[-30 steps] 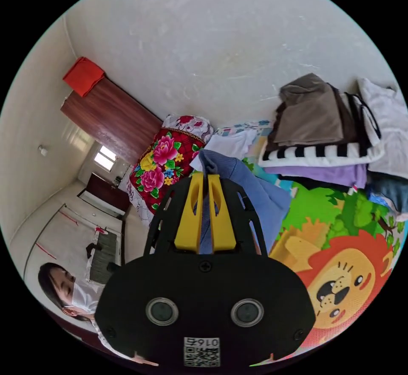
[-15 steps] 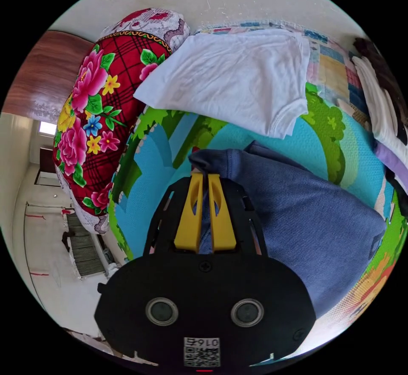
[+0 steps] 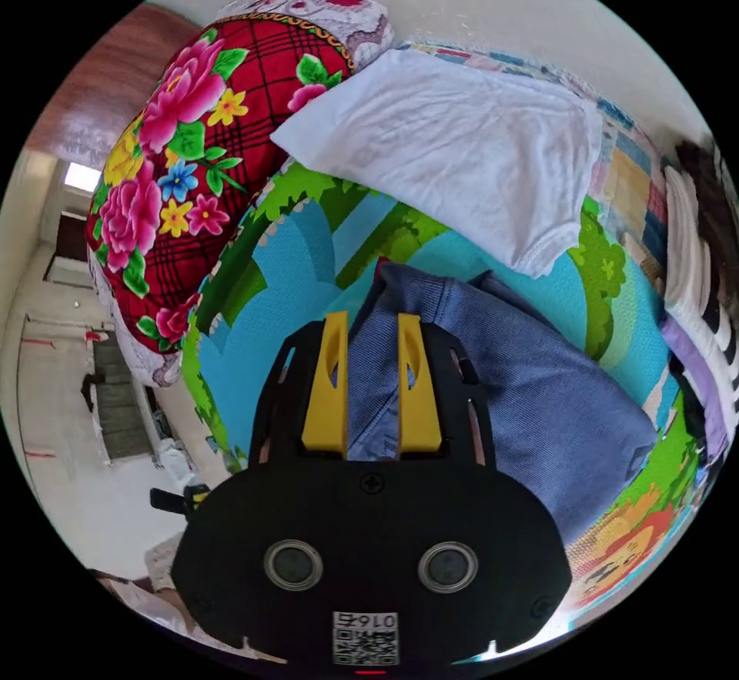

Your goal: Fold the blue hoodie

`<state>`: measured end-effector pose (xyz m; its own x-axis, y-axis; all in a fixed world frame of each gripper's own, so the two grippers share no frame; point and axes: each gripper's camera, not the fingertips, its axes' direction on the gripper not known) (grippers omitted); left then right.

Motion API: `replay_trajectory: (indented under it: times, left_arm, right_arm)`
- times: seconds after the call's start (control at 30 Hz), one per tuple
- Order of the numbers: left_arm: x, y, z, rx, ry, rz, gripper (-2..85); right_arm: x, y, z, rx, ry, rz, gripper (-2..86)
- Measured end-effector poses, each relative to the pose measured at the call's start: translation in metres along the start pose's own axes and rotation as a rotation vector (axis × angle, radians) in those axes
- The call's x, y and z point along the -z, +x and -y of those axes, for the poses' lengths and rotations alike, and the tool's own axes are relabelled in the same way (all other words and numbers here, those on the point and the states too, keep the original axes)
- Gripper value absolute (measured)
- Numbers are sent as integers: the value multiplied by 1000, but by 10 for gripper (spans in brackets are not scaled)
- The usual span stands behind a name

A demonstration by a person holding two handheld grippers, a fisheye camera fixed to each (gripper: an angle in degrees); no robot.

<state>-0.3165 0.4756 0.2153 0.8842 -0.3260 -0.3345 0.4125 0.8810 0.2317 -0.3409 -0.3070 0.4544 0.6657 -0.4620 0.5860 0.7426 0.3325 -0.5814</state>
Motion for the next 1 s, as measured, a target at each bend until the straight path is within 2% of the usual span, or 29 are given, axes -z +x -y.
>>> replay_trajectory:
  times: [0.1,0.23,0.37,0.47,0.53,0.6,0.73,0.8,0.93,1.0]
  left_arm:
    - [5,-5,12,-32,-42,8,-10]
    - [-13,31,50,-213,-42,-180,-10]
    - [-64,93,75,-395,-136,-257,-10]
    - [-94,104,67,-356,-248,-142,-10]
    - [-99,104,57,-355,-236,-111,-10]
    - [-99,105,55,-334,-209,-117,-10]
    - [-96,130,72,-386,-249,-52,-10]
    - [-88,152,80,-438,-185,-66,-10]
    - [-103,223,97,-576,-206,-355,-9]
    - [-114,259,91,-659,-258,-416,-8]
  right_arm:
    - [32,-44,-58,207,95,-90,95]
    - [53,-93,-193,388,304,-80,59]
    - [27,-130,-309,352,361,-149,12]
    - [4,-160,-389,242,483,-205,0]
    - [-13,-172,-427,120,514,-166,-3]
    - [-33,-181,-436,148,451,-135,-3]
    - [-40,-195,-443,143,452,-169,-3]
    - [-31,-199,-453,161,470,-151,-3]
    - [8,-191,-474,138,723,-253,3]
    - [29,-172,-464,52,766,-326,11]
